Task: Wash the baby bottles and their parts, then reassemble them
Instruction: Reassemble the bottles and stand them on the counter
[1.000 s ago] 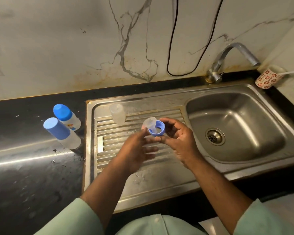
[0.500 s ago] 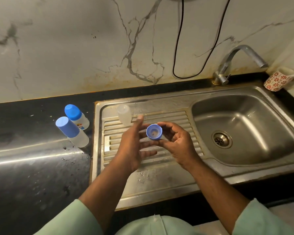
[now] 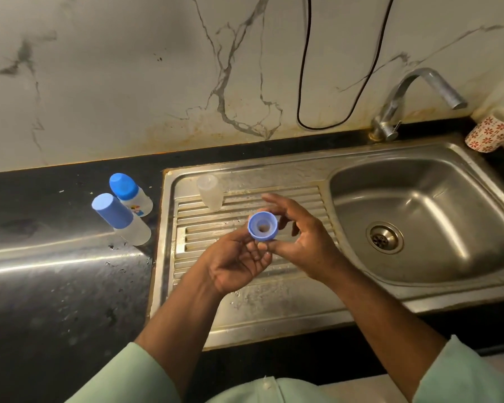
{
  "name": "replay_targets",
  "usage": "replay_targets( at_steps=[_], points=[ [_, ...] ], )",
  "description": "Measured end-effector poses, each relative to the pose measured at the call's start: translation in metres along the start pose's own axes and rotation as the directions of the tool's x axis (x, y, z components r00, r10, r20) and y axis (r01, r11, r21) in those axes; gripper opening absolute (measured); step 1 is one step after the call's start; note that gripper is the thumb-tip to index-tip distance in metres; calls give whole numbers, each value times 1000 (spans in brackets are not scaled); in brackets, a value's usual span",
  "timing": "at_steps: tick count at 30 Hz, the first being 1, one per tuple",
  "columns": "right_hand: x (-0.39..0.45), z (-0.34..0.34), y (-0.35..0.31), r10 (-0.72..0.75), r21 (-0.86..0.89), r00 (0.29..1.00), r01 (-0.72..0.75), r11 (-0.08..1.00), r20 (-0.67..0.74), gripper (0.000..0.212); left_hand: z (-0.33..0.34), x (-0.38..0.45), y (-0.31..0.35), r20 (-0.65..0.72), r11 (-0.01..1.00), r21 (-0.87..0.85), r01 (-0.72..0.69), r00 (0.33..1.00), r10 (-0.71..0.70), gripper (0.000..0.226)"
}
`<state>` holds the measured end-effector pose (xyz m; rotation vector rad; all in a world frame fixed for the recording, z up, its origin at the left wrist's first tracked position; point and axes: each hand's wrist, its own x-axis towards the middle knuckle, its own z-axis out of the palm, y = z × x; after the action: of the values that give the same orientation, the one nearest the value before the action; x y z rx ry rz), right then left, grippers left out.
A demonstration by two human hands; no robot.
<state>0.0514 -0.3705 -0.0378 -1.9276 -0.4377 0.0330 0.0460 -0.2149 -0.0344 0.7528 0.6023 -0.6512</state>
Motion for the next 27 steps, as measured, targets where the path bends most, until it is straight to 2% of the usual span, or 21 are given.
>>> replay_targets(
  at_steps=[2,4,6,8,11,15,20,23,27],
  points=[
    [3,-6,-9,-6,-157,993,25,987,119,78,-1,-1,1,-12,1000,-25,-4,1000,4,21],
    [7,-10,-18,42,-208,981,-2,978,190,67,-2,-4,2,-20,999,-31,-21,1000,20,20],
    [11,-13,-28,161,-115,955,-136,984,250,51,-1,-6,3,-41,998,-35,-46,998,45,16],
    [15,-13,-36,262,70,919,-294,953,293,34,-1,-7,5,-69,997,-11,-76,995,75,15],
    [19,-7,-44,286,212,936,-328,921,207,18,2,-9,8,-92,992,39,-120,988,123,14],
    [21,8,-49,263,183,957,-281,942,118,13,-1,-9,15,-157,990,81,-118,979,130,12],
    [19,27,-52,255,148,963,-266,952,92,13,-6,-9,21,-315,950,270,-158,918,242,6],
    [18,33,-54,259,141,964,-264,954,57,16,-12,-10,22,-330,910,353,-217,881,338,5],
    [19,36,-54,286,158,955,-296,942,82,24,-14,-9,27,-332,927,329,-181,897,293,11]
  ],
)
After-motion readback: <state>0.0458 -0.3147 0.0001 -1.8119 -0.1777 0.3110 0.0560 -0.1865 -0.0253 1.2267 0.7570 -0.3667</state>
